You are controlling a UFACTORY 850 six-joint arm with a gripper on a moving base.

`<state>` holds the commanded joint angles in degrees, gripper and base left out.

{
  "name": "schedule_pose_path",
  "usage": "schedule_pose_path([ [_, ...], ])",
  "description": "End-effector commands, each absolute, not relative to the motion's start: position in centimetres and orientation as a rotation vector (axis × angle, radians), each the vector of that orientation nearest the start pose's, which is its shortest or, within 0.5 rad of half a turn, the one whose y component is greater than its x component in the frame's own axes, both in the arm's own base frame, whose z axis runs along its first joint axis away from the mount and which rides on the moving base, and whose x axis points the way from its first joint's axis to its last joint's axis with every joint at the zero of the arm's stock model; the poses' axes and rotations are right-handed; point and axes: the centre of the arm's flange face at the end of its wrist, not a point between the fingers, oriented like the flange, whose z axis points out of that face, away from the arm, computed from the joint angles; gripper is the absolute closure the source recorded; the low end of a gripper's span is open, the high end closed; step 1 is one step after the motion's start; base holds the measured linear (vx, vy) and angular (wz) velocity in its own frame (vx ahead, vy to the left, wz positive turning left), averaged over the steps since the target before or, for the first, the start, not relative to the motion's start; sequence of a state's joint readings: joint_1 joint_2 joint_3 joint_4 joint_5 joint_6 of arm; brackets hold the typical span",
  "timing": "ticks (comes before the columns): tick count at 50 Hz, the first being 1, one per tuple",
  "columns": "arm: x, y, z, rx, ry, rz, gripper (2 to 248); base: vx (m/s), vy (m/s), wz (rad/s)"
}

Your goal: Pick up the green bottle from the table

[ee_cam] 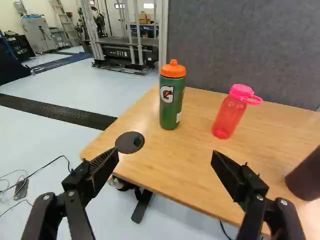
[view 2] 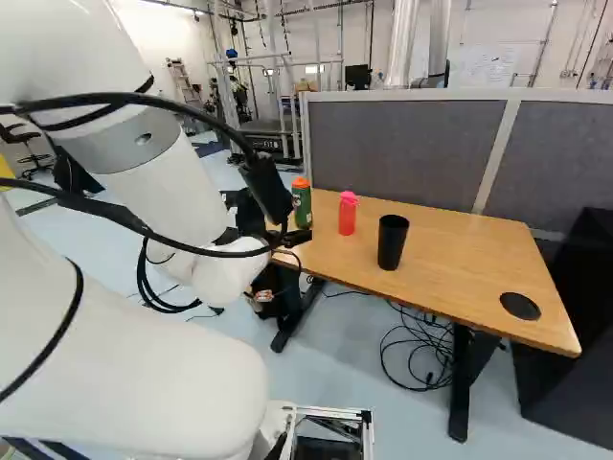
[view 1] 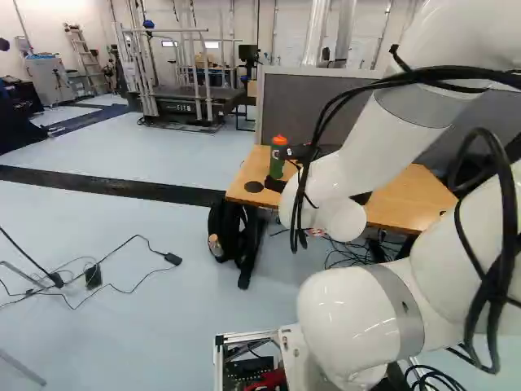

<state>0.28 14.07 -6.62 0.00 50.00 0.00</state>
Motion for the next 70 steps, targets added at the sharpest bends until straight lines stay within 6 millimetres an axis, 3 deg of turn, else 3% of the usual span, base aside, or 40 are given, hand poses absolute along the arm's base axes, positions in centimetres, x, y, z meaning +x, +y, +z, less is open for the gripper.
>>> schedule_pose_path([
  [10,29.9,0.4,36.9,-2.562,-0.017,-1.805,3,0.100,0.025,0.012],
  [33,31.3,0.5,37.0,-2.564,-0.021,-1.799,3,0.000,0.000,0.000],
  [48,34.3,0.7,37.2,-2.567,-0.027,-1.790,3,0.000,0.000,0.000],
  [70,39.4,0.8,35.8,-2.560,-0.026,-1.802,3,0.000,0.000,0.000],
])
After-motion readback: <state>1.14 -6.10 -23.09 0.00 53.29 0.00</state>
